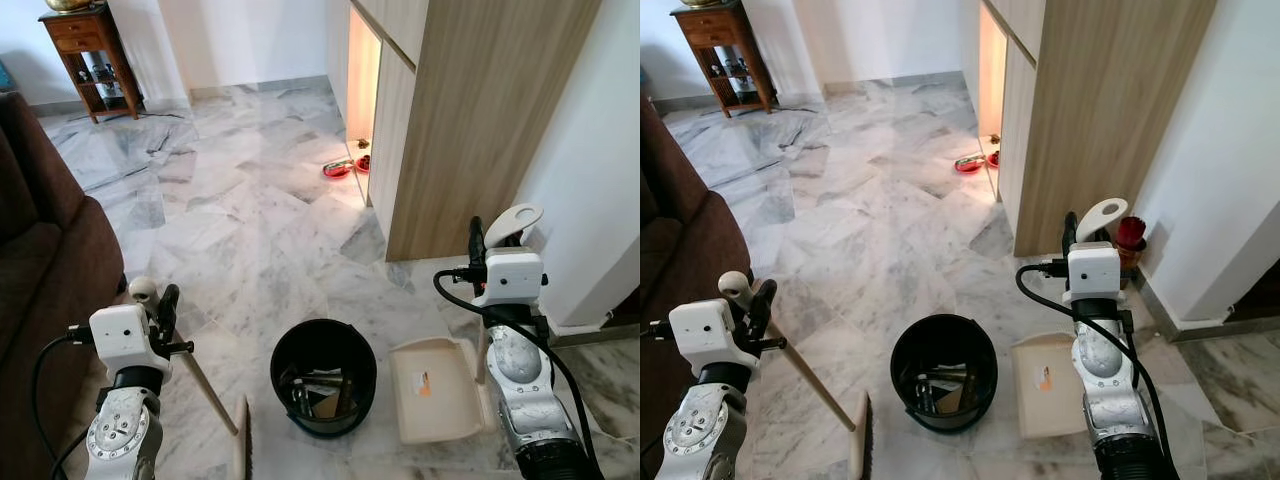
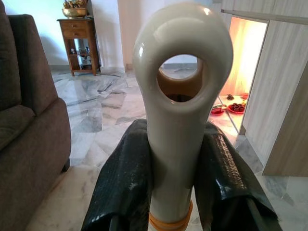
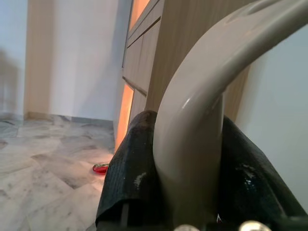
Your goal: Sweep floor
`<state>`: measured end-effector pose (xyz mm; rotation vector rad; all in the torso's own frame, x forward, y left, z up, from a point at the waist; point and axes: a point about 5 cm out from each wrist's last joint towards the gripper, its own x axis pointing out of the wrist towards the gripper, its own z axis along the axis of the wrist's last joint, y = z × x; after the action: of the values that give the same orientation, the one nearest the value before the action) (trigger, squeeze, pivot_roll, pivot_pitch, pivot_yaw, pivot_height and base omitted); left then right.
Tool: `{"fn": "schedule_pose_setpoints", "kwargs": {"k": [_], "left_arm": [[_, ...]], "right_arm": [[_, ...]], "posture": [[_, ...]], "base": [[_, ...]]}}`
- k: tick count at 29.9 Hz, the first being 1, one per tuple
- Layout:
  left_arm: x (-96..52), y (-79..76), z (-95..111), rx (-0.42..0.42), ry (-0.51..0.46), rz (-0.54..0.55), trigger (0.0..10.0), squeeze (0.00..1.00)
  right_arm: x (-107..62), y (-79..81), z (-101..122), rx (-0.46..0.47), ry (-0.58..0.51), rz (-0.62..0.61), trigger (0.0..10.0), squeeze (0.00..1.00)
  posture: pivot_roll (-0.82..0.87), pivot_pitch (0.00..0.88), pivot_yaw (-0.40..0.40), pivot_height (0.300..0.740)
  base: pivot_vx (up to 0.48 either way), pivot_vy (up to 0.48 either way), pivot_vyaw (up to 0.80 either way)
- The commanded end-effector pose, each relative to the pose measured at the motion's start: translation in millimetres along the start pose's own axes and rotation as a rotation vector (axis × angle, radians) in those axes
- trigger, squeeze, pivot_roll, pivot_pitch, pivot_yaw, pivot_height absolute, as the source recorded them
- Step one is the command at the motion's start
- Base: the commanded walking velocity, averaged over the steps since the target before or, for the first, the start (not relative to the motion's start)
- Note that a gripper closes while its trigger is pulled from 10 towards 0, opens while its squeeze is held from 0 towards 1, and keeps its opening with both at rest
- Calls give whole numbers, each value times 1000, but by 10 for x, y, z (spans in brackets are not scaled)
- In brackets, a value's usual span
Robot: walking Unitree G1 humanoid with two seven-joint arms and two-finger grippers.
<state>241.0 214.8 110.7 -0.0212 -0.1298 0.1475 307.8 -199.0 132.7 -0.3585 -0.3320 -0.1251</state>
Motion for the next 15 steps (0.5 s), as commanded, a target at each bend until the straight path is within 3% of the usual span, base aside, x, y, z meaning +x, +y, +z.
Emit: {"fn": "schedule_pose_setpoints", "kwargs": {"k": [1,15], "left_arm": [[6,28,117,19,-50,-3,10000,0],[26,-4,122,15,-60,-22,10000,0]], "right_arm": [[58,10,88,8,-52,11,10000,0],[49,0,49,15,-48,26,10000,0]], "posture": [[102,18,72,740],[97,0,65,740]], "base": [[0,0,0],[0,0,0]]}}
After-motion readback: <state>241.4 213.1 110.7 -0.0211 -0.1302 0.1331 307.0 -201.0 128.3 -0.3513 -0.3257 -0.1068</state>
